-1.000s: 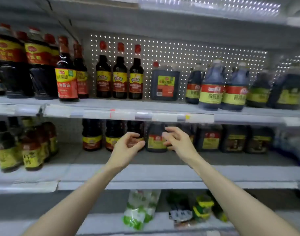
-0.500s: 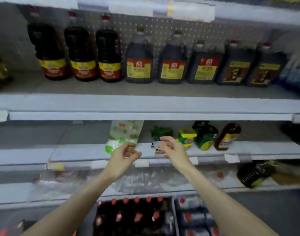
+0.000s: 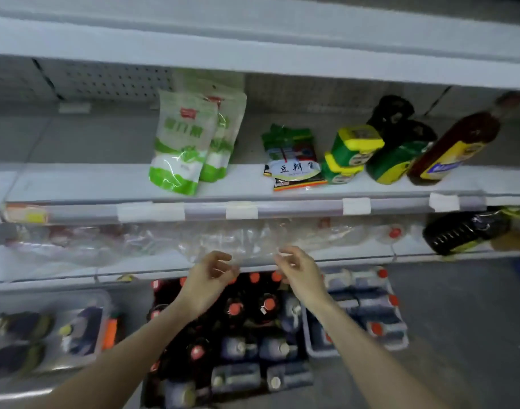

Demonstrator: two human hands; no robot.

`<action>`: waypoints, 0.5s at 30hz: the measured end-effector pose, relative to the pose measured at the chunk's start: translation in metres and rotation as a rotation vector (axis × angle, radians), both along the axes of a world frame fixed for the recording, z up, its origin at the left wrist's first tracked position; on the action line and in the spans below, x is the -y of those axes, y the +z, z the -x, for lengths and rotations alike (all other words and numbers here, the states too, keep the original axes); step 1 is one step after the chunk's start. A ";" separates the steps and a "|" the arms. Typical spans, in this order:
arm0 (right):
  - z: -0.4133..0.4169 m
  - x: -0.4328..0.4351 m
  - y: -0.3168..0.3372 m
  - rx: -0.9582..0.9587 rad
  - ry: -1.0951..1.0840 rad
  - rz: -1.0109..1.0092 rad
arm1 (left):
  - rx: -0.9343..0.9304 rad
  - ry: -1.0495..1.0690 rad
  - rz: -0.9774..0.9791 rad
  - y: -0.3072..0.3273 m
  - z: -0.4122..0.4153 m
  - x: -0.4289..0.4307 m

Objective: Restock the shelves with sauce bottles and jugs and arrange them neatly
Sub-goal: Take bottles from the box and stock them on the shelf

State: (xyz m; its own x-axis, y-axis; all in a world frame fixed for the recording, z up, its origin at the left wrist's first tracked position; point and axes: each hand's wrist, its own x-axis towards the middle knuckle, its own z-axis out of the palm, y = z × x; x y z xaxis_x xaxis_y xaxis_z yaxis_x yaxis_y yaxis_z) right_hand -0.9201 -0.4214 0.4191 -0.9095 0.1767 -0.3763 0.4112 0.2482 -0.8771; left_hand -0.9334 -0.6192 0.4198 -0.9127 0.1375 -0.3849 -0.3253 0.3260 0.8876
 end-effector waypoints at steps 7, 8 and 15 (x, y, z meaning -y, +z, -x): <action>-0.003 -0.026 -0.129 0.070 -0.078 -0.020 | 0.090 -0.028 0.024 -0.115 0.001 -0.028; -0.002 -0.031 -0.153 0.074 -0.082 -0.020 | 0.097 -0.022 0.027 -0.135 0.001 -0.033; 0.008 -0.053 -0.290 0.057 -0.150 0.034 | 0.128 0.031 0.035 -0.273 0.005 -0.062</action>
